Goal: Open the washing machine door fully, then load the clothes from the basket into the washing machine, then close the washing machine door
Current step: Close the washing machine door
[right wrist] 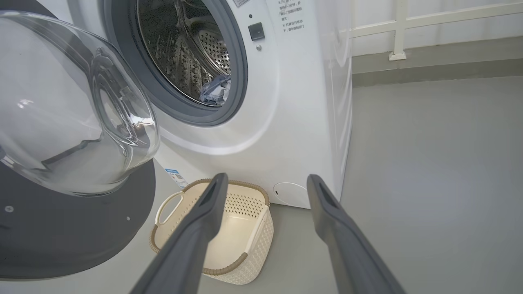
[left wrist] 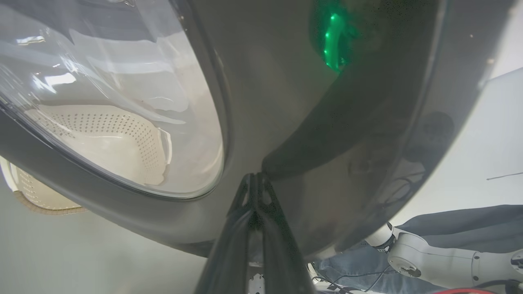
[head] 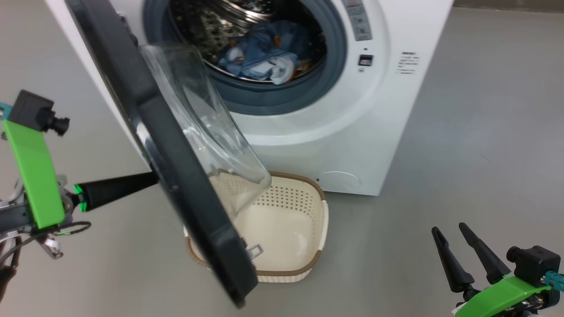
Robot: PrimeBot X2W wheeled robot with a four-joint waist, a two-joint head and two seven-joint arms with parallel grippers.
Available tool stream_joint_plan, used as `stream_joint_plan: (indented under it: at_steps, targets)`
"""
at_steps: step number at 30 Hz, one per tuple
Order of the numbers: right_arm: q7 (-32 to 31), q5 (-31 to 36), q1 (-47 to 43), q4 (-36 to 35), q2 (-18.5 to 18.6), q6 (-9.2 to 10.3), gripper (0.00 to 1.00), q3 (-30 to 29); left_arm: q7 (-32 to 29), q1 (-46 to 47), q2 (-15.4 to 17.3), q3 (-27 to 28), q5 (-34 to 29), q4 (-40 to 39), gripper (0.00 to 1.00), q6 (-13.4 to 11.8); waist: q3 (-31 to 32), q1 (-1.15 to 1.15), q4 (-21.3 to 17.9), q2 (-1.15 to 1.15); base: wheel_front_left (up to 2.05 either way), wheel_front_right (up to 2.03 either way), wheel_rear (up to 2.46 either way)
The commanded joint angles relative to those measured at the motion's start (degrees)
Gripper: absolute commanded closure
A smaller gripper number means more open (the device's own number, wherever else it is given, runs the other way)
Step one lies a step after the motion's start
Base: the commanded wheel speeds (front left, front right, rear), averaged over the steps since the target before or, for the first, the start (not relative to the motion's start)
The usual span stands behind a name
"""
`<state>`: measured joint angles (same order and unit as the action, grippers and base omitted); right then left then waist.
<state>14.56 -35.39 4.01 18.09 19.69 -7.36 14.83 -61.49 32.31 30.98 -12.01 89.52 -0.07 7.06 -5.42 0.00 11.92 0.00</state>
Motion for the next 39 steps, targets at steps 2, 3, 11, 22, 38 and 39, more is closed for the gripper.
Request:
stream_joint_plan:
  at_steps: [2, 3, 11, 22, 38, 39]
  targets:
    - [0.4, 0.4, 0.8, -1.6, 0.3, -0.13, 0.0, 0.4, 1.2, 4.5, 1.0, 2.2, -0.5, -2.1, 1.0, 0.4, -0.9, 0.0, -3.4, 0.0, 0.0, 0.0, 0.0]
    - [0.4, 0.4, 0.8, -1.6, 0.3, -0.13, 0.0, 0.4, 1.2, 4.5, 1.0, 2.2, -0.5, -2.1, 1.0, 0.4, -0.9, 0.0, -3.4, 0.0, 0.0, 0.0, 0.0]
    - [0.4, 0.6, 1.8, -1.7, -0.1, -0.13, 0.0, -0.2, 3.4, 7.3, -0.6, 1.0, -2.0, -1.1, 1.0, 0.4, -2.1, 0.0, -7.3, 0.0, 0.0, 0.0, 0.0]
    - [0.4, 0.8, 1.1, -1.6, -0.5, -0.13, 0.0, -1.0, 5.7, 6.8, -0.6, -0.6, -2.8, -0.7, 1.0, 0.4, -1.6, 0.0, -7.8, 0.0, 0.0, 0.0, 0.0]
    - [0.4, 0.5, -0.7, -1.4, -0.2, -0.13, 0.0, -0.4, 11.8, -5.5, 2.0, 0.8, -2.3, -0.8, 1.0, 0.4, 1.9, 0.0, -4.9, 0.0, 0.0, 0.0, 0.0]
    - [0.4, 0.5, -0.8, -1.4, -0.2, -0.13, 0.0, -0.4, 12.4, -6.4, 2.1, 1.0, -2.4, -0.7, 1.0, 0.4, 2.0, 0.0, -4.8, 0.0, 0.0, 0.0, 0.0]
